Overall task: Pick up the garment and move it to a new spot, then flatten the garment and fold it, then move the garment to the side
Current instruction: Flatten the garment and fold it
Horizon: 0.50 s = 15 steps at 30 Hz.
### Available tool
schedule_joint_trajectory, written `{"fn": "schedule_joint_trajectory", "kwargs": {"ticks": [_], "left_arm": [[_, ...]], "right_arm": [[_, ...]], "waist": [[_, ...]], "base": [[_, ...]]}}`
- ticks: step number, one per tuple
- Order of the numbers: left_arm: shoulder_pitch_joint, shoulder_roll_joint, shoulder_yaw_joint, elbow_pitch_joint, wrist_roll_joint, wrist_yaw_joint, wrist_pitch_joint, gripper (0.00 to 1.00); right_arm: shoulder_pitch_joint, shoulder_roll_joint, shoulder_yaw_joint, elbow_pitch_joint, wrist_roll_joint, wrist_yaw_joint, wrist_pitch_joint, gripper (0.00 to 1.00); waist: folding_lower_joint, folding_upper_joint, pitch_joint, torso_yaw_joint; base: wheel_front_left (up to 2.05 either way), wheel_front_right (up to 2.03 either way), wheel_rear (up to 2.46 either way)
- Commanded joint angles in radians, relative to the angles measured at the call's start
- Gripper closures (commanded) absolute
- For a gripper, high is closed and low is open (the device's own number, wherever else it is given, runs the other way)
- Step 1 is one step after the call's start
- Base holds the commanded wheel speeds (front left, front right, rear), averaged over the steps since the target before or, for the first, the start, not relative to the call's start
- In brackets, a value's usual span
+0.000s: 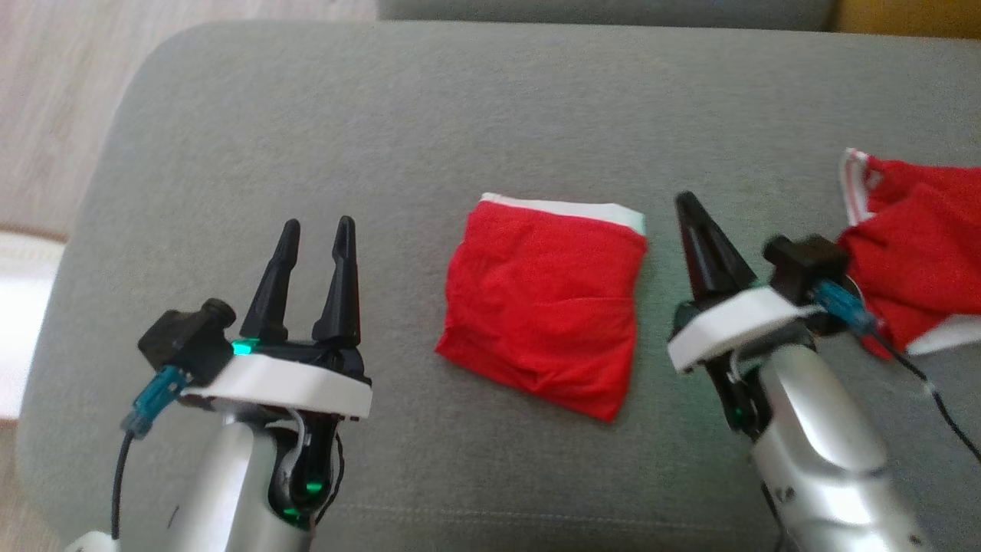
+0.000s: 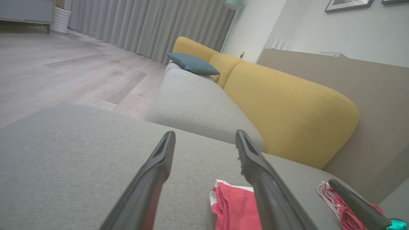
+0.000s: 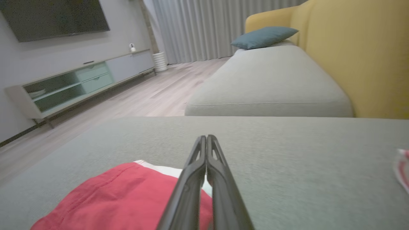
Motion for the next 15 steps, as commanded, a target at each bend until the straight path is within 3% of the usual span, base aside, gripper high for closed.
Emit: {"fn": "schedule_joint_trajectory", "kwargs": {"ticks": [1,11,12,14,15], "left_arm": [[-0.015,0.008,0.035,-0.037,0.010,-0.002,-0.012,0.00],[0.010,0.008,0.044,-0.037,0.047,-0.017,-0.012,0.00],[0.017,0.008,0.046,-0.035,0.050,-0.019,-0.012,0.00],[0.031,0.008,0.051,-0.023,0.049,-0.022,-0.012,0.00],[0.036,0.008,0.054,-0.017,0.049,-0.023,-0.012,0.00]], "right_arm": [[0.015,0.013,-0.005,-0.055,-0.009,0.007,-0.011,1.00],[0.186,0.013,-0.111,-0.224,-0.014,0.007,0.000,1.00],[0.201,0.013,-0.122,-0.235,-0.015,0.007,-0.001,0.89],[0.230,0.013,-0.135,-0.253,-0.012,0.007,-0.002,0.00],[0.244,0.013,-0.141,-0.258,-0.008,0.007,-0.003,0.00]], "waist": [[0.0000,0.0000,-0.028,-0.039],[0.0000,0.0000,-0.070,-0.100],[0.0000,0.0000,-0.075,-0.104],[0.0000,0.0000,-0.082,-0.110],[0.0000,0.0000,-0.086,-0.114]], "base": [[0.00,0.00,0.00],[0.00,0.00,0.00],[0.00,0.00,0.00],[0.00,0.00,0.00],[0.00,0.00,0.00]]}}
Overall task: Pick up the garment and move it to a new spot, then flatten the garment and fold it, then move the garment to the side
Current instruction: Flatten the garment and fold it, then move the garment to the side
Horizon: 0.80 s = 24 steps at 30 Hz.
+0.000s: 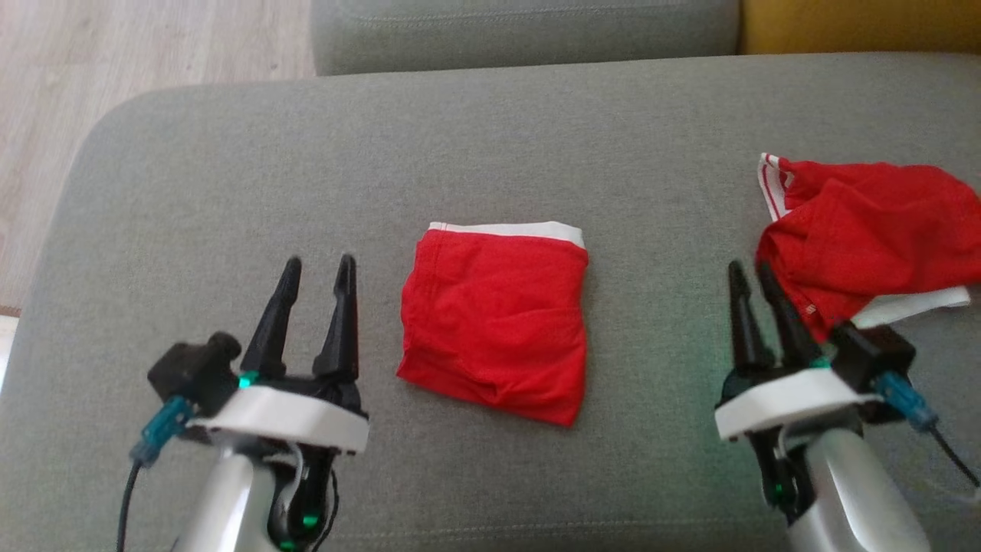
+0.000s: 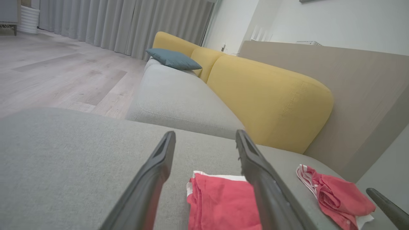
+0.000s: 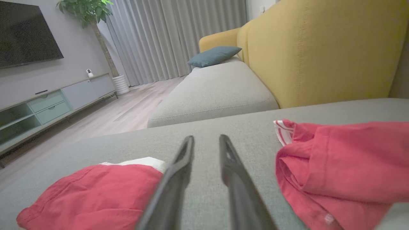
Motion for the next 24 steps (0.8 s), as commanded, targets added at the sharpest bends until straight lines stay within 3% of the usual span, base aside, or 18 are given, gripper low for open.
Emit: {"fn": "schedule_joint_trajectory", "kwargs": {"ticks": [1,14,24], "left_arm": [[-0.017,0.008,0.045,-0.023,0.007,-0.007,-0.012,0.00],[-0.004,0.008,0.033,0.000,0.007,-0.009,-0.012,0.00],[-0.023,0.008,0.004,0.006,0.004,-0.007,-0.012,0.00]], "right_arm": [[-0.007,0.007,0.016,-0.040,0.011,0.007,-0.005,0.00],[0.026,0.007,0.028,-0.061,-0.002,0.007,0.022,0.00],[-0.024,0.007,0.212,0.015,0.200,0.007,0.228,0.00]], "waist": [[0.0000,0.0000,-0.008,-0.007],[0.0000,0.0000,-0.009,0.001],[0.0000,0.0000,0.040,0.063]], "base": [[0.00,0.00,0.00],[0.00,0.00,0.00],[0.00,0.00,0.00]]}}
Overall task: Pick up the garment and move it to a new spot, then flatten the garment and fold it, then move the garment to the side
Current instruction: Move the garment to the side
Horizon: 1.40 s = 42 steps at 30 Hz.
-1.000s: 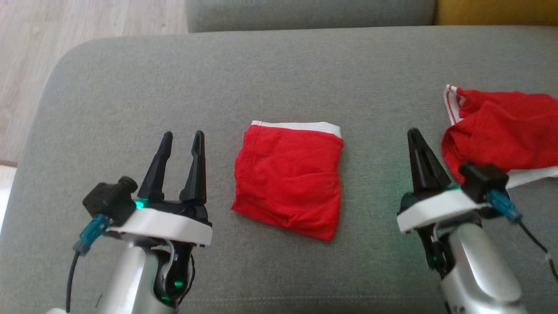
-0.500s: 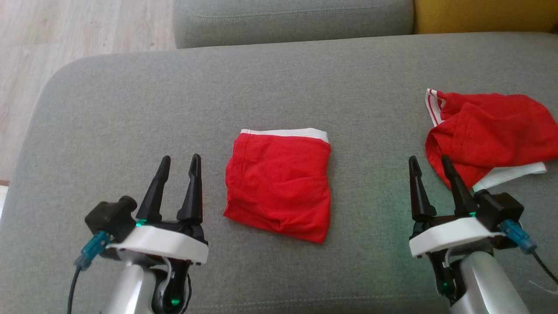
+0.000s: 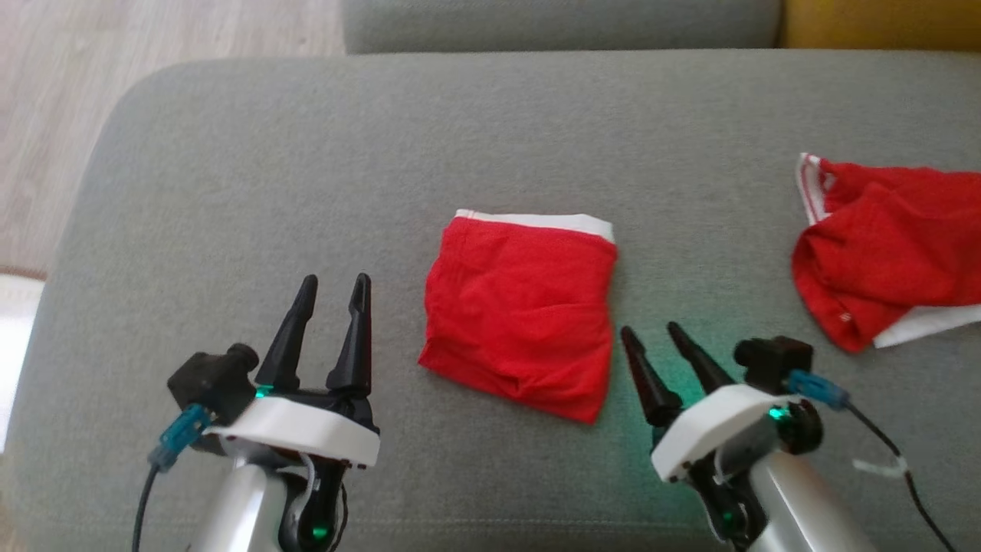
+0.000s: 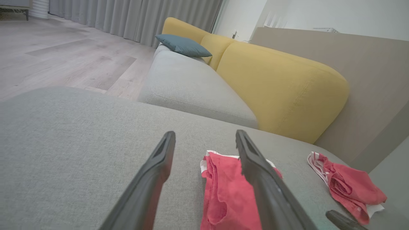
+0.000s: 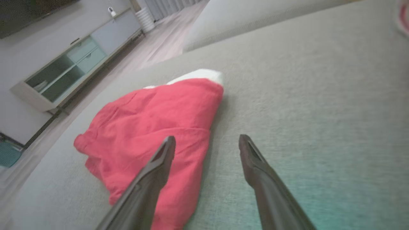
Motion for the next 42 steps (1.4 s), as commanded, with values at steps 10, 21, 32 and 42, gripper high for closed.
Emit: {"fn": "schedule_joint_trajectory", "kwargs": {"ticks": [10,21,32,42], "left_arm": [[-0.074,0.008,0.007,-0.023,-0.004,0.002,-0.012,0.00],[-0.098,0.008,0.011,-0.025,-0.009,0.006,-0.012,0.00],[-0.111,0.008,0.019,-0.045,0.010,0.003,-0.012,0.00],[-0.153,0.008,0.027,-0.081,-0.009,0.000,-0.012,0.00]], "right_arm": [[-0.162,0.003,0.054,0.130,0.122,0.007,0.078,0.00],[-0.270,0.003,0.144,0.303,0.154,0.007,0.050,1.00],[-0.401,-0.033,0.155,0.320,-0.212,0.007,-0.041,1.00],[-0.465,-0.366,0.375,0.021,-0.128,0.007,0.112,1.00]], "waist": [[0.0000,0.0000,0.068,0.089],[0.0000,0.0000,0.113,0.129],[0.0000,0.0000,0.093,-0.003],[0.0000,0.0000,0.144,-0.157]], "base": [[0.00,0.00,0.00],[0.00,0.00,0.00],[0.00,0.00,0.00],[0.00,0.00,0.00]]}}
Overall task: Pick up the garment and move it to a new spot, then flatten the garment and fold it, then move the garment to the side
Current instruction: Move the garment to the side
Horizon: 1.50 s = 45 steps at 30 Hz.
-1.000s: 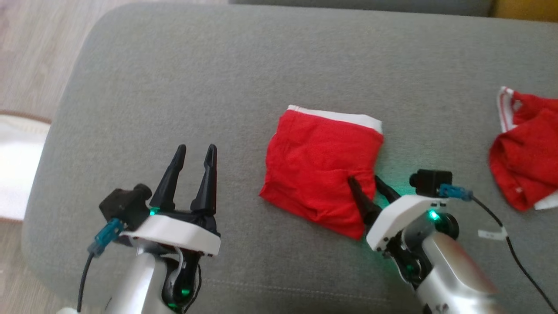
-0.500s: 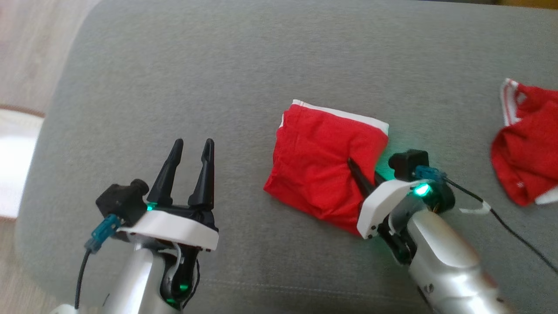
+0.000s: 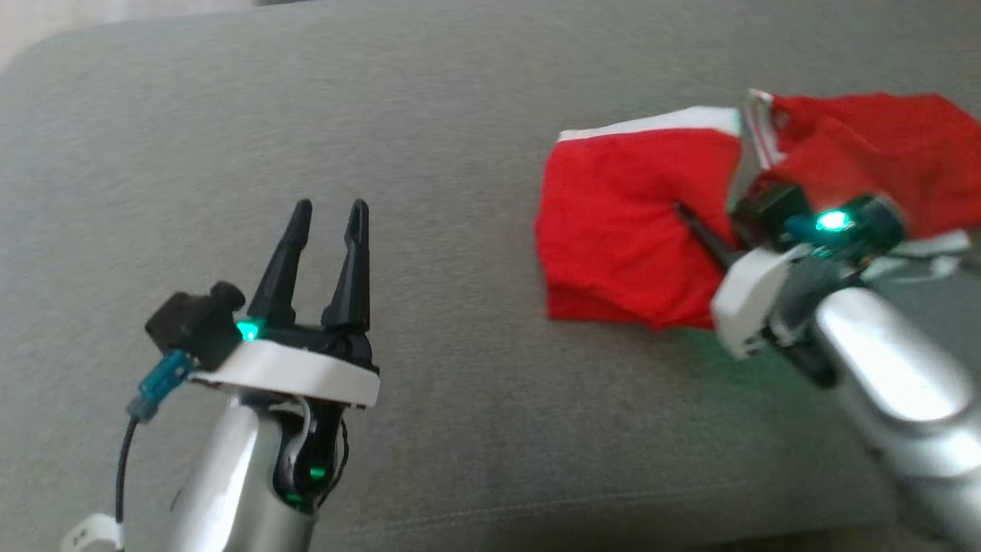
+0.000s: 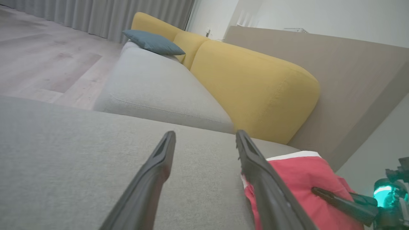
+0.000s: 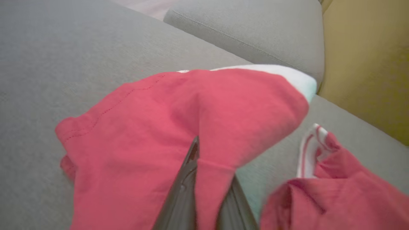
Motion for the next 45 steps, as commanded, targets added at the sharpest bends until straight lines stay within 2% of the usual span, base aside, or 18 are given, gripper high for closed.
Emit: {"fn": "schedule_joint_trajectory", "kwargs": {"ticks": [1,4,5,10,15,19,23,28,40,41,43,45], "left_arm": [[-0.046,0.008,0.034,-0.034,0.013,-0.002,-0.012,0.00],[-0.067,0.008,0.034,-0.029,0.023,-0.008,-0.012,0.00],[-0.067,0.008,0.034,-0.029,0.023,-0.008,-0.012,0.00],[-0.104,0.008,0.036,-0.024,0.035,-0.019,-0.012,0.00],[-0.137,0.008,0.038,-0.018,0.042,-0.030,-0.012,0.00],[-0.159,0.008,0.039,-0.014,0.044,-0.037,-0.012,0.00],[-0.172,0.008,0.051,-0.015,0.043,-0.041,-0.012,0.00],[-0.171,0.008,0.060,-0.016,0.041,-0.045,-0.012,0.00],[-0.160,0.008,0.073,-0.015,0.042,-0.050,-0.012,0.00],[-0.157,0.008,0.074,-0.015,0.042,-0.050,-0.012,0.00],[-0.152,0.008,0.075,-0.015,0.042,-0.051,-0.012,0.00],[-0.147,0.008,0.075,-0.014,0.041,-0.051,-0.012,0.00]], "right_arm": [[-0.056,-0.085,0.046,-0.075,0.039,0.007,0.020,1.00],[-0.110,-0.234,0.133,-0.156,0.100,0.007,0.039,1.00],[-0.110,-0.234,0.133,-0.156,0.100,0.007,0.039,1.00],[-0.210,-0.435,0.237,-0.208,0.160,0.007,0.059,1.00],[-0.289,-0.564,0.301,-0.196,0.173,0.007,0.086,1.00],[-0.330,-0.637,0.334,-0.168,0.167,0.007,0.117,1.00],[-0.347,-0.678,0.343,-0.146,0.192,0.007,0.161,1.00],[-0.351,-0.695,0.330,-0.133,0.205,0.007,0.178,1.00],[-0.305,-0.638,0.210,-0.056,0.171,0.007,0.208,1.00],[-0.299,-0.630,0.197,-0.053,0.170,0.007,0.210,0.64],[-0.287,-0.616,0.172,-0.047,0.166,0.007,0.214,0.00],[-0.273,-0.595,0.138,-0.039,0.175,0.007,0.223,0.00]], "waist": [[0.0000,0.0000,0.037,-0.051],[0.0000,0.0000,0.067,-0.079],[0.0000,0.0000,0.067,-0.079],[0.0000,0.0000,0.122,-0.099],[0.0000,0.0000,0.173,-0.097],[0.0000,0.0000,0.202,-0.085],[0.0000,0.0000,0.219,-0.073],[0.0000,0.0000,0.223,-0.063],[0.0000,0.0000,0.215,-0.058],[0.0000,0.0000,0.213,-0.059],[0.0000,0.0000,0.209,-0.060],[0.0000,0.0000,0.204,-0.061]], "base": [[0.00,0.00,0.00],[0.00,0.00,0.00],[0.00,0.00,0.00],[0.00,0.00,0.00],[0.00,0.00,0.00],[0.00,0.00,0.00],[0.00,0.00,0.00],[0.00,0.00,0.00],[0.00,0.00,0.00],[0.00,0.00,0.00],[0.00,0.00,0.00],[0.00,0.00,0.00]]}}
